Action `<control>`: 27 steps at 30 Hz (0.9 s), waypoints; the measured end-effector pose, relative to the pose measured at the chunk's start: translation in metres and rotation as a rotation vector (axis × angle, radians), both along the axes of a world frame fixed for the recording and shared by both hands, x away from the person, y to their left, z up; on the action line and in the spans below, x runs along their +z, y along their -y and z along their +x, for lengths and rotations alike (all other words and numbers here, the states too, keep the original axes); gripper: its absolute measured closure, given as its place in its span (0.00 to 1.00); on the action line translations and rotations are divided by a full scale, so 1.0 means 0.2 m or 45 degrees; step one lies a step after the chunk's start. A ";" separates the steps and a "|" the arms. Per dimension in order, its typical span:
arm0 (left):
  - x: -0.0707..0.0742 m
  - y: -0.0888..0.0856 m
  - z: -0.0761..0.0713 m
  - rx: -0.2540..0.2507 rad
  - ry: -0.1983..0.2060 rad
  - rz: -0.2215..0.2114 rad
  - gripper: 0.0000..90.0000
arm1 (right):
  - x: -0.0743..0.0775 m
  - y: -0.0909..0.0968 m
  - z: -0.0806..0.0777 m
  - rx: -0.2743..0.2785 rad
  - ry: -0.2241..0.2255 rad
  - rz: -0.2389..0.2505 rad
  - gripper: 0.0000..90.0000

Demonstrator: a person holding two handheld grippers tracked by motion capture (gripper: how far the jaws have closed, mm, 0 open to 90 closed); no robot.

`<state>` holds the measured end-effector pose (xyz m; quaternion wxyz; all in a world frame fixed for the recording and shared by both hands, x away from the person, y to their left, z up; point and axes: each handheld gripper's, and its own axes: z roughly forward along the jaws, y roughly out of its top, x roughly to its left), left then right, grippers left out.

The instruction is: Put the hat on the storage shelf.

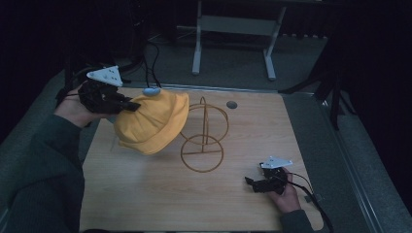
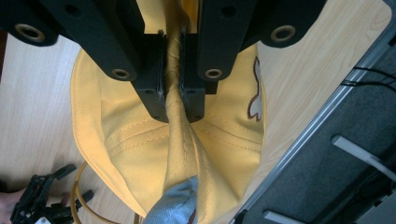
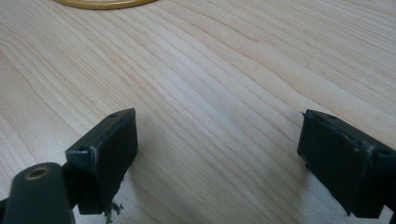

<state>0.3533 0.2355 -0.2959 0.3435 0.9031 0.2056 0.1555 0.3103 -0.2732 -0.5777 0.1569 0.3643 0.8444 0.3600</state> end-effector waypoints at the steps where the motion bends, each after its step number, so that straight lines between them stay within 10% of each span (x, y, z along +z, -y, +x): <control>1: 0.00 0.01 0.00 -0.002 0.000 0.002 0.93 | 0.00 0.00 0.00 0.000 0.000 0.000 0.13; 27: 0.07 0.15 0.05 -0.019 0.010 0.019 0.93 | 0.00 0.00 0.00 0.000 0.001 -0.001 0.13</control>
